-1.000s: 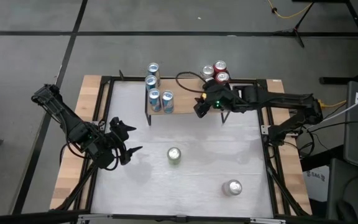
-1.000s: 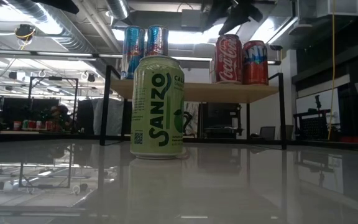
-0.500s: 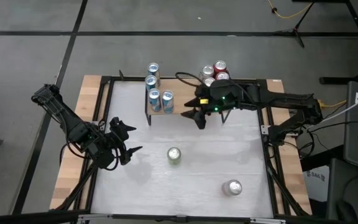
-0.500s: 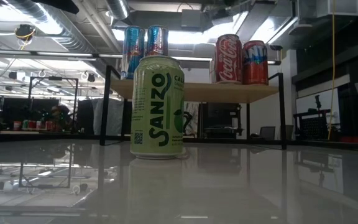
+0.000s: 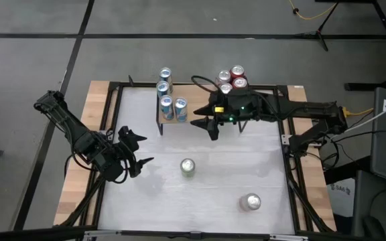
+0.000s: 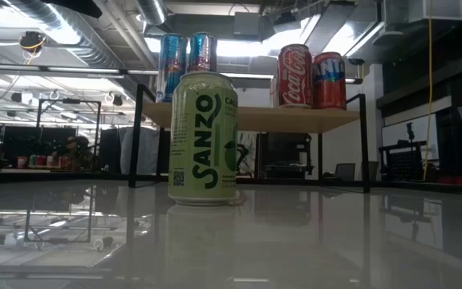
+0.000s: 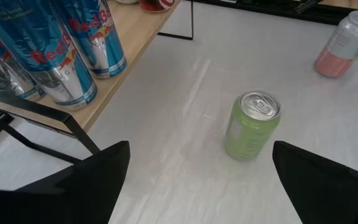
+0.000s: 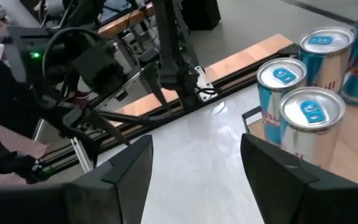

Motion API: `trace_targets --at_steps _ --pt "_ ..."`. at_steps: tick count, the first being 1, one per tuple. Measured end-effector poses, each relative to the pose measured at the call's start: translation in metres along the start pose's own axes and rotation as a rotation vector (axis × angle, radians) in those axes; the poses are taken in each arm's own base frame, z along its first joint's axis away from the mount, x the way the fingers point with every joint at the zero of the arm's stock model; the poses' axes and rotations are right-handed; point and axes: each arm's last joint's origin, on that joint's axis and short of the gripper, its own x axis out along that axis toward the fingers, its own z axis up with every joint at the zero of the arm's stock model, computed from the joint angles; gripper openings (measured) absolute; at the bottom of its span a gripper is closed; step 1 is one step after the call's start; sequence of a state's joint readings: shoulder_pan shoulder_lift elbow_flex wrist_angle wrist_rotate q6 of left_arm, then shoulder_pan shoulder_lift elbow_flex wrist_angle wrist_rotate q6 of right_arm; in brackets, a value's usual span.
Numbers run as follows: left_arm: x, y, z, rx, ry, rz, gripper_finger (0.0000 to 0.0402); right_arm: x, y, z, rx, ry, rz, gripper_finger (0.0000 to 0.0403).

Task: Sort soda cans
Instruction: Put the green soda can on the shelf

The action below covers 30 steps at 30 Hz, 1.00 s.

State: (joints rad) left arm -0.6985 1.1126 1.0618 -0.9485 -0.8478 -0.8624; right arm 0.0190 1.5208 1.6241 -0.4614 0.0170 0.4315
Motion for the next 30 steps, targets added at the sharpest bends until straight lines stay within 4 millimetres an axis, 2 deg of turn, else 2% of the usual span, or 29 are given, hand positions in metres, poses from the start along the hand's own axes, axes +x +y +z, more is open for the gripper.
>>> trace_targets --at_steps 8,11,14,19,30 --pt "0.0 0.0 0.0 0.0 0.0 0.0 0.0386 0.0 0.001 -0.001 0.006 0.017 0.022 0.0234" --pt "0.0 0.0 0.0 0.0 0.0 0.0 0.0386 0.002 0.002 -0.003 -0.011 0.05 0.084 0.0251" --pt "0.0 0.0 0.0 0.0 0.0 0.0 0.0386 0.007 0.0 -0.005 0.086 0.058 0.048 0.0275" --pt "0.0 0.0 0.0 0.0 0.0 0.0 0.0386 0.015 -0.002 -0.009 0.095 0.073 0.032 0.0299" --pt "0.0 0.0 0.0 0.0 0.0 0.0 0.0386 0.015 -0.002 -0.009 0.096 0.081 0.028 0.0302"
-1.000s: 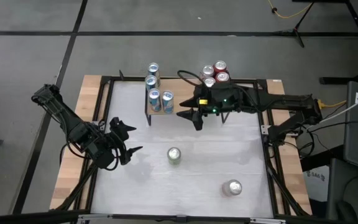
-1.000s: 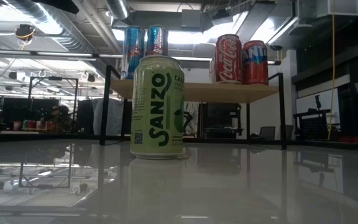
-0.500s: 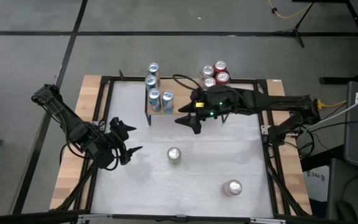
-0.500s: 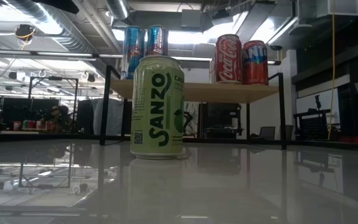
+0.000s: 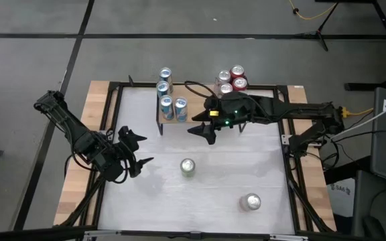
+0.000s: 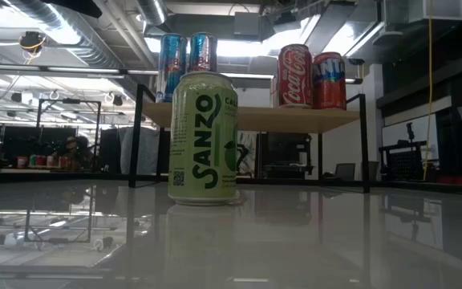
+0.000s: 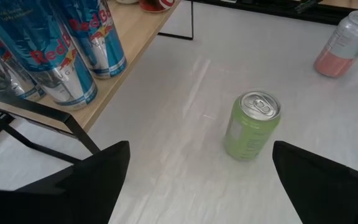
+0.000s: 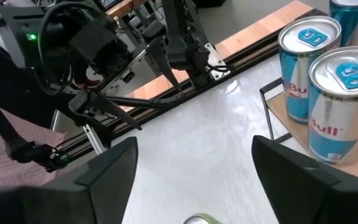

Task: Sort soda cans
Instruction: Put the green soda can on the shelf

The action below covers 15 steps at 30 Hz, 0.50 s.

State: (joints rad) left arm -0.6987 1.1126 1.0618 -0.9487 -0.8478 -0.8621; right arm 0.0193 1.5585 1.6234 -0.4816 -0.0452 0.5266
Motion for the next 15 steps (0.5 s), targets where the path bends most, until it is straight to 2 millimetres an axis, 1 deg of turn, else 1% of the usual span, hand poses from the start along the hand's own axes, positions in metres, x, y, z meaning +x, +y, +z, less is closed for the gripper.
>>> trace_targets --at_steps 4,10,12,15 --pt "0.0 0.0 0.0 0.0 0.0 0.0 0.0386 0.004 -0.001 -0.002 -0.008 0.027 0.017 0.0325" --pt "0.0 0.0 0.0 0.0 0.0 0.0 0.0386 0.02 -0.003 -0.011 -0.01 0.119 0.069 0.0392" --pt "0.0 0.0 0.0 0.0 0.0 0.0 0.0386 0.025 -0.004 -0.015 -0.007 0.163 0.1 0.0392" --pt "0.0 0.0 0.0 0.0 0.0 0.0 0.0386 0.029 -0.004 -0.017 0.004 0.195 0.143 0.0372"
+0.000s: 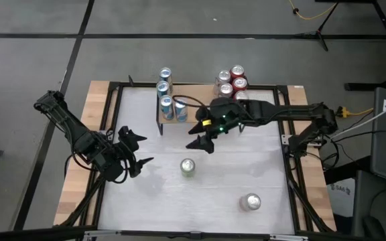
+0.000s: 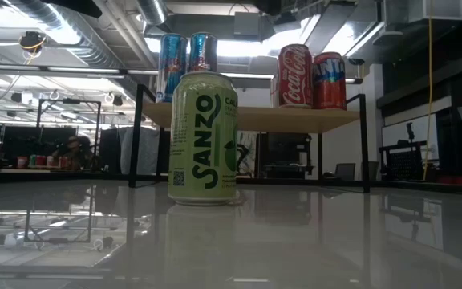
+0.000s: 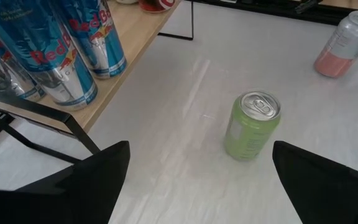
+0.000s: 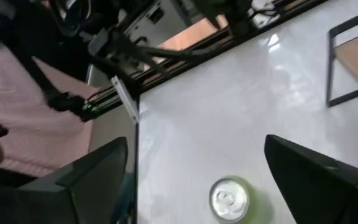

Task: Sort soda cans
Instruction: Put the green soda can on the shelf

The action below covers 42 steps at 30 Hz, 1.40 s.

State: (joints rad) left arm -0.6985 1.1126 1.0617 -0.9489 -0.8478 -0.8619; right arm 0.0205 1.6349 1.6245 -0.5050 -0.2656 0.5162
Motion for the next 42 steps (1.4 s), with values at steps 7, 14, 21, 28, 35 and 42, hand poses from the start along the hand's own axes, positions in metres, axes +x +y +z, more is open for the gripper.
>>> trace_targets --at_steps 7,14,21,28,35,42 --pt "0.0 0.0 0.0 -0.001 0.0 -0.001 0.0386 0.009 0.03 -0.019 -0.283 0.032 0.035 0.0355" --pt "0.0 0.0 0.0 -0.002 -0.001 -0.001 0.0386 0.023 0.058 -0.048 -0.619 0.054 -0.104 0.0354" --pt "0.0 -0.001 0.0 -0.006 -0.004 -0.004 0.0386 0.058 0.054 -0.075 -0.79 0.188 -0.217 0.0353" --pt "0.0 -0.002 0.002 -0.028 -0.015 -0.018 0.0386 0.084 0.039 -0.089 -1.019 0.329 -0.205 0.0353" --pt "0.013 -0.019 -0.003 -0.009 -0.004 -0.005 0.0386 0.107 0.028 -0.102 -1.128 0.422 -0.056 0.0353" --pt "0.031 -0.039 -0.017 0.051 0.117 -0.034 0.0386 0.116 0.02 -0.099 -1.168 0.404 -0.075 0.0353"
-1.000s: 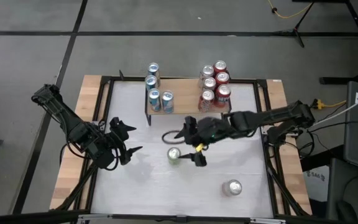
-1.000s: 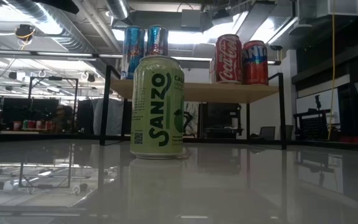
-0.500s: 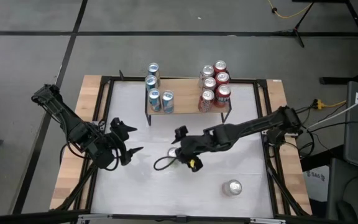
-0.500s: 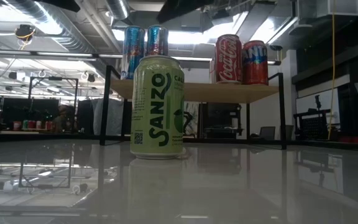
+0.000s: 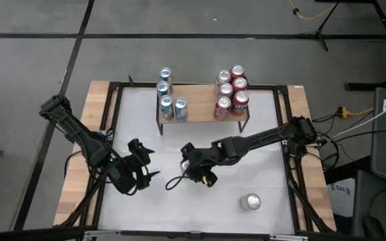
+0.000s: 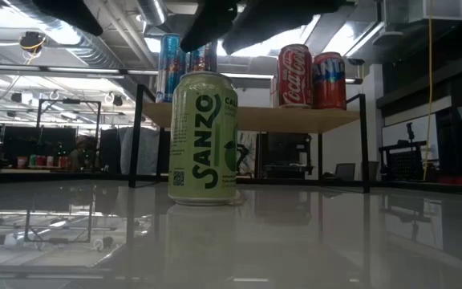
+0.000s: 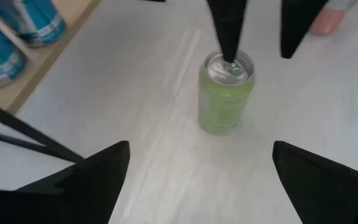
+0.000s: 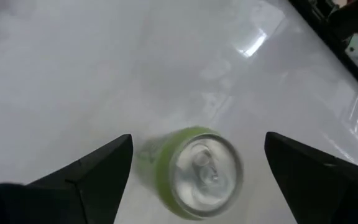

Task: Sort soda cans
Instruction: Put the green soda can on the shelf

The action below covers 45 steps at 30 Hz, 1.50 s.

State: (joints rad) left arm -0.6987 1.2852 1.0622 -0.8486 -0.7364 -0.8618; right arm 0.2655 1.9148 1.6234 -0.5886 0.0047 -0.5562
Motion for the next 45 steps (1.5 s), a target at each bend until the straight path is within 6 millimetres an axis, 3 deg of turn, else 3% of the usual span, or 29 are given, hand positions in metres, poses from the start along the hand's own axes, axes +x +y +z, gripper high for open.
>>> trace_targets --at_steps 10,30,45 --pt "0.001 -0.002 0.001 -0.011 -0.006 -0.011 0.0386 0.002 -0.021 -0.013 -0.008 -0.055 0.066 0.0353" --pt "0.002 -0.003 0.002 -0.024 -0.013 -0.015 0.0386 0.04 -0.013 -0.027 -0.159 0.047 0.109 0.0353" --pt "0.002 -0.002 0.002 -0.019 -0.013 -0.014 0.0386 0.043 -0.011 -0.031 -0.133 0.119 0.088 0.0353"
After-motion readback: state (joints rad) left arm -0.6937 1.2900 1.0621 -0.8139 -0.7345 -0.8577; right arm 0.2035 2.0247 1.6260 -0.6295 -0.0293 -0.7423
